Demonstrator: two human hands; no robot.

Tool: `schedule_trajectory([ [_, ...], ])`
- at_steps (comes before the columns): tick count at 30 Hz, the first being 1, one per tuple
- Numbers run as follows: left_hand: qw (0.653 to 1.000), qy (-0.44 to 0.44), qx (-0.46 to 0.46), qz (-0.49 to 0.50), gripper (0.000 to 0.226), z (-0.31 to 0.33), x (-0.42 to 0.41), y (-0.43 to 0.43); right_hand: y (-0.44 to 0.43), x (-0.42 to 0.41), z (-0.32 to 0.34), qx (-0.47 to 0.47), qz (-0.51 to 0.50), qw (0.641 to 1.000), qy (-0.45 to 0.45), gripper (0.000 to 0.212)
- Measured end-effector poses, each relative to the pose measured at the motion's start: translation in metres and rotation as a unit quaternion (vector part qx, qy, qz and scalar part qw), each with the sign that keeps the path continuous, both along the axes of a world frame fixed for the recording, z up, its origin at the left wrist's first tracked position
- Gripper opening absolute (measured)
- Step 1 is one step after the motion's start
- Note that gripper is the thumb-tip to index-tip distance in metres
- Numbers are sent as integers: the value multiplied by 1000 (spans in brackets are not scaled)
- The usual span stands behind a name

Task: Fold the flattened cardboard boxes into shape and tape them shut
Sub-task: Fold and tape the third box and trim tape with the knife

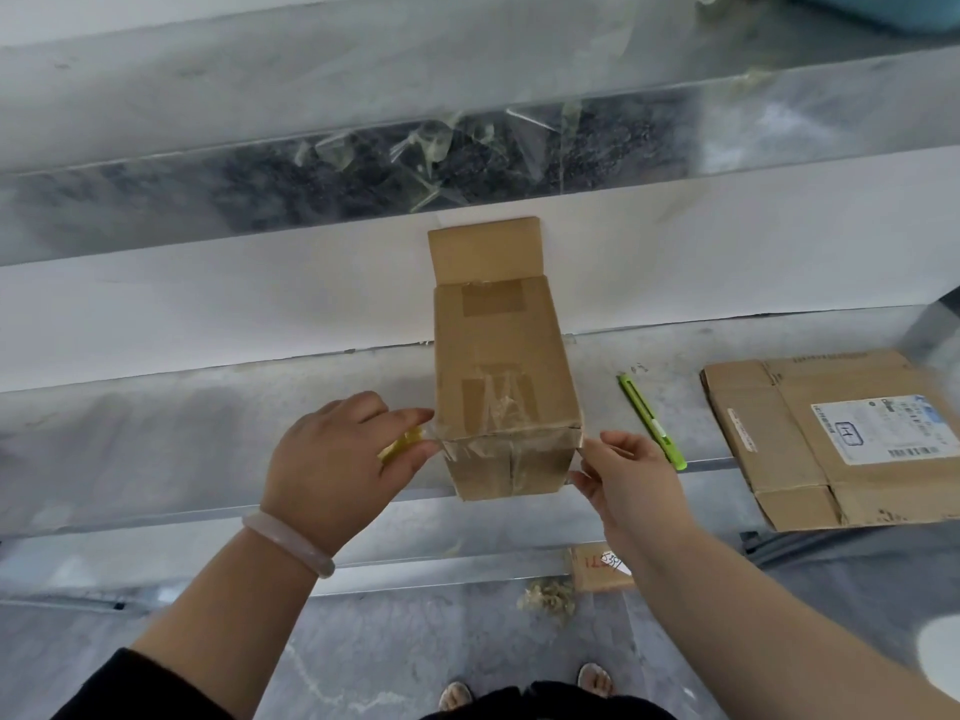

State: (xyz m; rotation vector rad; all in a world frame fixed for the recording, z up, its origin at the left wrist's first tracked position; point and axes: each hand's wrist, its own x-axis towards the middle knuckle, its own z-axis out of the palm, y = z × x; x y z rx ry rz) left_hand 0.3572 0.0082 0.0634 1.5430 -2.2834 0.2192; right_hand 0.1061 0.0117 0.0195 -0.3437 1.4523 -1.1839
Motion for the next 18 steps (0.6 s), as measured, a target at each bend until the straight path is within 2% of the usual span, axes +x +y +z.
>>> schedule_trajectory([
  [2,1000,4,4,2,45,-1,0,0,3,0,-3,5,-16,1000,-22,14],
  [6,1000,24,12,8,43,-1,0,-1,4,0,-4,60,4,988,-143,10],
  [8,999,26,16,10,43,-1,0,-2,2,-1,-5,64,5,988,-138,2],
  [10,999,31,17,12,43,-1,0,-3,2,-3,-8,43,-3,998,-53,16],
  [12,999,36,20,9,44,-1,1,-4,7,-6,-5,-16,-6,992,125,20],
  [13,999,37,22,8,44,-1,2,-4,10,-7,-1,-83,-3,973,218,21],
  [14,999,37,24,7,44,-1,2,-5,12,-8,2,-175,9,937,302,23],
  [16,999,34,27,4,44,-1,2,-7,7,-12,3,-354,72,833,419,34],
  [18,999,33,28,3,44,-2,3,-8,-4,-15,-3,-457,154,717,504,40],
])
